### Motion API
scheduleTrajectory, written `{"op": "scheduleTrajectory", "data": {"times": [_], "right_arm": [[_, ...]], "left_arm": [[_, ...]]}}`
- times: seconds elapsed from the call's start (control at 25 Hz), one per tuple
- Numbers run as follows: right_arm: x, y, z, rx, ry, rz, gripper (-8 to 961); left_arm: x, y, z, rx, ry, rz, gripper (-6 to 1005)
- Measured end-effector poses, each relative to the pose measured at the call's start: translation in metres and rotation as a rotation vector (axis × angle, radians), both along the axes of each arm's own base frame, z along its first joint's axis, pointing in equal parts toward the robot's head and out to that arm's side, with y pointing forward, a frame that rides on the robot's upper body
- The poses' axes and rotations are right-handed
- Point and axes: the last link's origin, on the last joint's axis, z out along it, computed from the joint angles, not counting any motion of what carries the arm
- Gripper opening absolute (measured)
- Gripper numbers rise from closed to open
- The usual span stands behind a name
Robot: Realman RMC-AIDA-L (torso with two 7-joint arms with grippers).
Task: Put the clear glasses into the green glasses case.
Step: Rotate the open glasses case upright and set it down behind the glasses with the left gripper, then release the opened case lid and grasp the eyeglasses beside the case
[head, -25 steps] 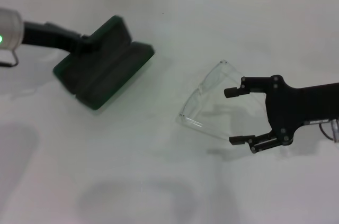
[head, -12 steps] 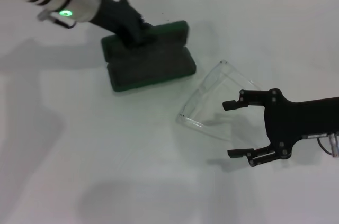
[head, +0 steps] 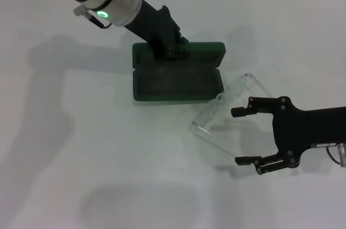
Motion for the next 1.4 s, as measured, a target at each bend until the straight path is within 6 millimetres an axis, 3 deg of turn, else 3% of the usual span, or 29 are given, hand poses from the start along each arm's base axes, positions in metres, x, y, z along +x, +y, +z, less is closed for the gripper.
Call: {"op": "scheduleTrajectory", "data": {"times": [0.64,0.92,1.0,1.2,1.28,1.4], "right_arm": [[0.003,-0.003,0.0,0.0,0.002,-0.007,790],[0.0,0.006,0.003,0.04,0.004,-0.018,787],[-0.003,0.012,0.007,0.059,0.011,-0.014,787],[-0.018,0.033,0.019,0.079,-0.05,0.025,785],[-0.027,0.046,0.022,0.077,-0.154,0.035,784],[-0.038,0.061,0.023,0.088,-0.314,0.058,783]], "left_arm": [[-0.002,0.0,-0.007,0.03,-0.021,0.084,379],[0.009,-0.007,0.001,-0.001,-0.266,0.137,580],[0.007,-0.014,0.01,-0.013,-0.387,0.125,580],[-0.02,-0.035,0.025,0.027,-0.646,0.094,581],[-0.049,-0.051,0.034,0.148,-0.838,0.088,581],[-0.08,-0.074,0.042,0.276,-0.976,0.082,581]]}}
